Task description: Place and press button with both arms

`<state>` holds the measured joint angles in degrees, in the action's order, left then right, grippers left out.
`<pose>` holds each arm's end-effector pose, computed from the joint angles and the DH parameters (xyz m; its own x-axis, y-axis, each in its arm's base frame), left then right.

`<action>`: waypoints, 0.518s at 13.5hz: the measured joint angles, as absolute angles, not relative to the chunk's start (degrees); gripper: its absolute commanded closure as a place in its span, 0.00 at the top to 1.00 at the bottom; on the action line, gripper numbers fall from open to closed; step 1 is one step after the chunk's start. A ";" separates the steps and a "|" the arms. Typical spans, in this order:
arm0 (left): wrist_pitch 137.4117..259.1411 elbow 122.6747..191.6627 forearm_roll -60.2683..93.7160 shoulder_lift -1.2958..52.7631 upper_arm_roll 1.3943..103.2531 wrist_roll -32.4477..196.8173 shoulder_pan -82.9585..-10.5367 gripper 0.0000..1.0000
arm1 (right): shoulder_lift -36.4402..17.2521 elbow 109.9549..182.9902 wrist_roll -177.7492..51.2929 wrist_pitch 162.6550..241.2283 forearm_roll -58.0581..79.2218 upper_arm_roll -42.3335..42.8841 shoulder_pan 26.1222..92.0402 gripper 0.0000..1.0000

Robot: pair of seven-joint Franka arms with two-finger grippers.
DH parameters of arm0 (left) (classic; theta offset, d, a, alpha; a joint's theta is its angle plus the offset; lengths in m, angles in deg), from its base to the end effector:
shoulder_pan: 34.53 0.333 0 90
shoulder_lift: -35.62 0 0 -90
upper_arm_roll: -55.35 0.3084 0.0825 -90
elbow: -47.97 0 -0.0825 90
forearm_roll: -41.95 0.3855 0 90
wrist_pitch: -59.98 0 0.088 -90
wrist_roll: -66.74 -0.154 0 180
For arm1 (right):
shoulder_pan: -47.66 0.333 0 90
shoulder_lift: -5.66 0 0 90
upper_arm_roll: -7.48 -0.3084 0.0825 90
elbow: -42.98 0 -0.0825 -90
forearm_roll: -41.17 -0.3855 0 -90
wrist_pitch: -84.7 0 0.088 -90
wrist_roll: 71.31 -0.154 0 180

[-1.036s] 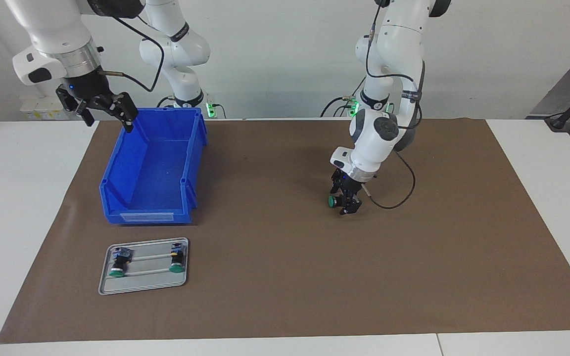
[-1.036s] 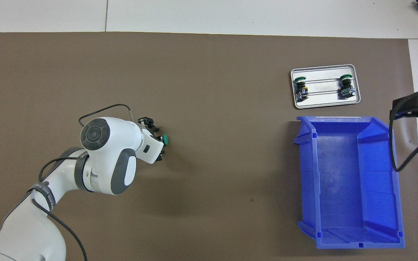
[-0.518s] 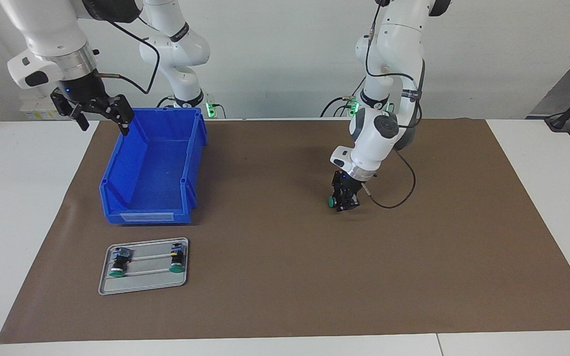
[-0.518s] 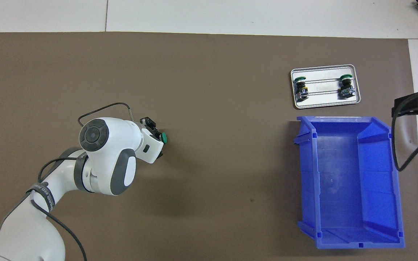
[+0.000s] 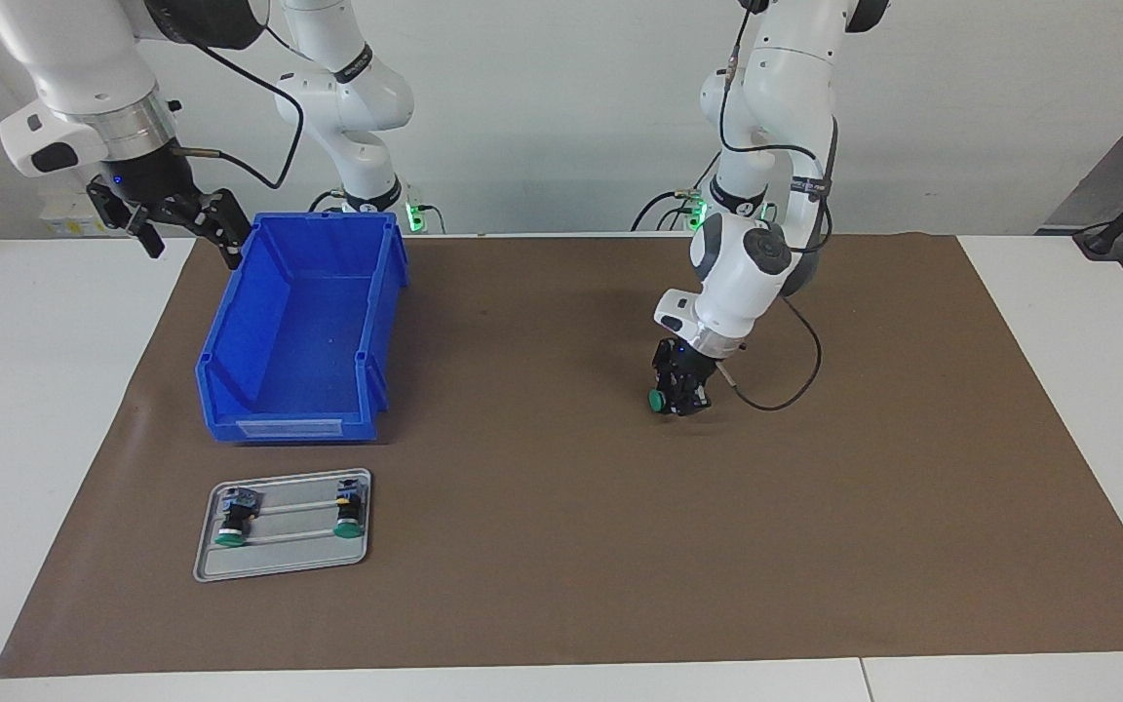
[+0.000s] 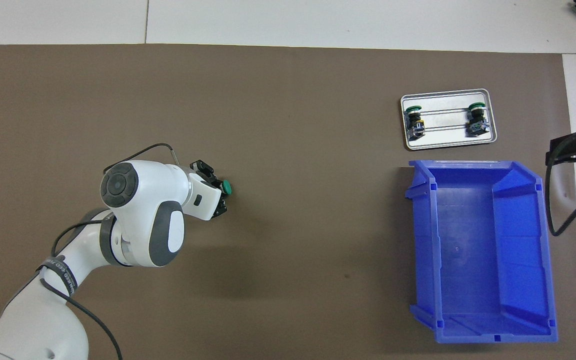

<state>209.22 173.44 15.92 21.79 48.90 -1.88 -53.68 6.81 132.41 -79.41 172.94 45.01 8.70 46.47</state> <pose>0.5235 -0.2530 0.2389 0.2856 -0.9004 0.3283 -0.9545 -0.2978 0.0137 0.5461 -0.0336 0.5833 0.9829 -0.1841 0.0087 -0.1843 -0.9807 0.0659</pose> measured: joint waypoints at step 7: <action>205.93 170.87 -18.30 21.19 48.88 -22.29 -51.67 0.05 | 7.83 134.65 -80.39 176.97 44.79 7.85 46.73 1.00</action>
<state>205.93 170.87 -18.30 21.19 48.88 -22.29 -51.67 7.83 134.65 -80.39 176.97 44.79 7.85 46.73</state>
